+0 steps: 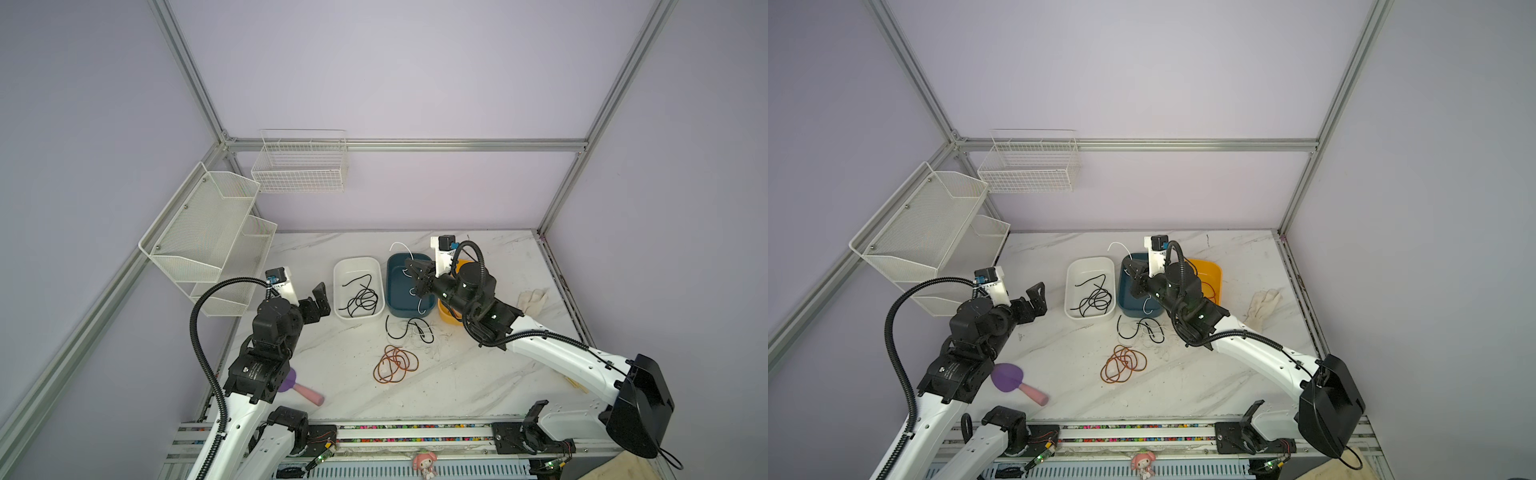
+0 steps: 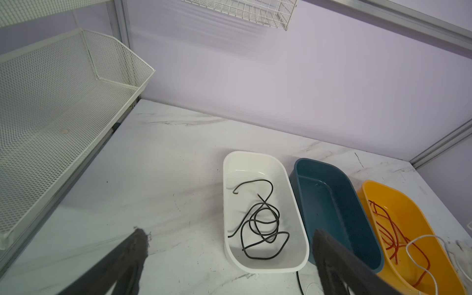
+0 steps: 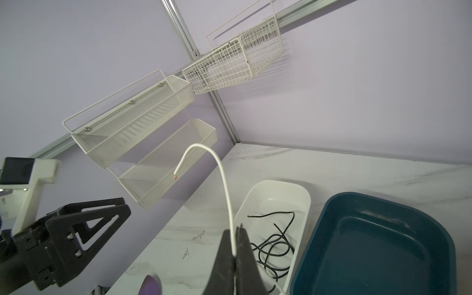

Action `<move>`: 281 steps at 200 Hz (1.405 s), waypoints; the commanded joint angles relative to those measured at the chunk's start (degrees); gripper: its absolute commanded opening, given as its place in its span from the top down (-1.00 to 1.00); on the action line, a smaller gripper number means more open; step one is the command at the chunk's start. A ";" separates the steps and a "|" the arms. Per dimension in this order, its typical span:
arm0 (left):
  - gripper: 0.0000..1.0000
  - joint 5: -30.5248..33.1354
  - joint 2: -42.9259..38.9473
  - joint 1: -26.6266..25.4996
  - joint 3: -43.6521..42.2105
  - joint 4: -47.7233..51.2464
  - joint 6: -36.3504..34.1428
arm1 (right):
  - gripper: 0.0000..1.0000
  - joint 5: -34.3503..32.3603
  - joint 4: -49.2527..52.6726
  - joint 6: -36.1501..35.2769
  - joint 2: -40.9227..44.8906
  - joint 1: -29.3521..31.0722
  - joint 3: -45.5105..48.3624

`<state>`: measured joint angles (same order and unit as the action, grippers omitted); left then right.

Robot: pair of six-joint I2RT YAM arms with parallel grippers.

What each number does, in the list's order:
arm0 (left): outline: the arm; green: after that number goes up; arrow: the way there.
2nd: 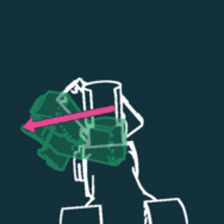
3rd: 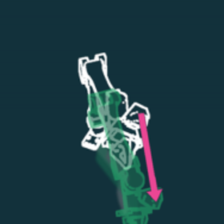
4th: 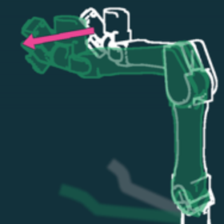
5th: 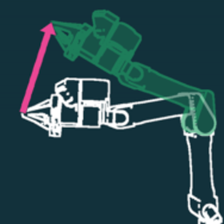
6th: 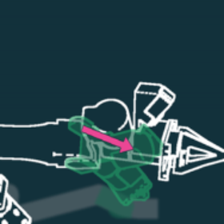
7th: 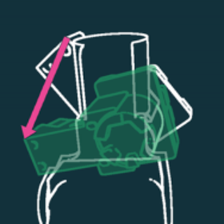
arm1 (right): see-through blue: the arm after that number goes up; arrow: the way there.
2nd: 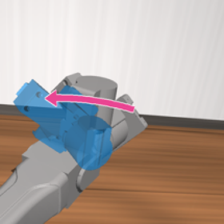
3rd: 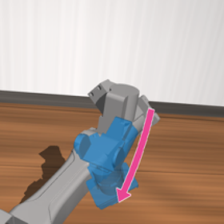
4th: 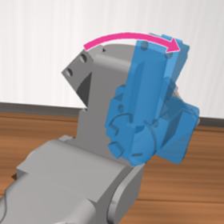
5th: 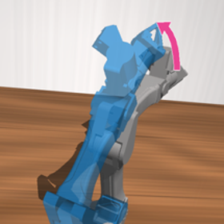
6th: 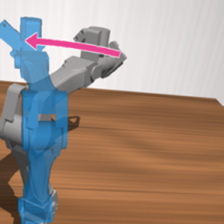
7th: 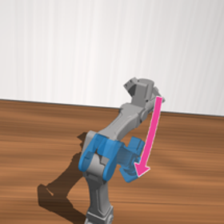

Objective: Untangle the cables
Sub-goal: 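Carry the white wire over the teal tub with the right gripper while the left withdraws, then lower the white wire into the teal tub with the right gripper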

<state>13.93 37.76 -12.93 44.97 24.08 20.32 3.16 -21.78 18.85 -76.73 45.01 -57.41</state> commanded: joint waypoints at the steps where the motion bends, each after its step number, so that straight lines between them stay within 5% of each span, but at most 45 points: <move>1: -1.00 1.18 0.19 -0.16 -3.20 -4.16 -1.53 | 1.00 -0.31 -1.02 1.01 -1.66 -2.43 -1.95; 281: -1.00 -3.43 3.73 -1.70 -3.74 -4.56 -2.29 | 1.00 9.03 -12.42 8.01 -30.52 -16.98 -7.98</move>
<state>11.27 41.45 -14.33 43.20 21.85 18.83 9.72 -30.57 25.39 -106.04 28.38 -63.66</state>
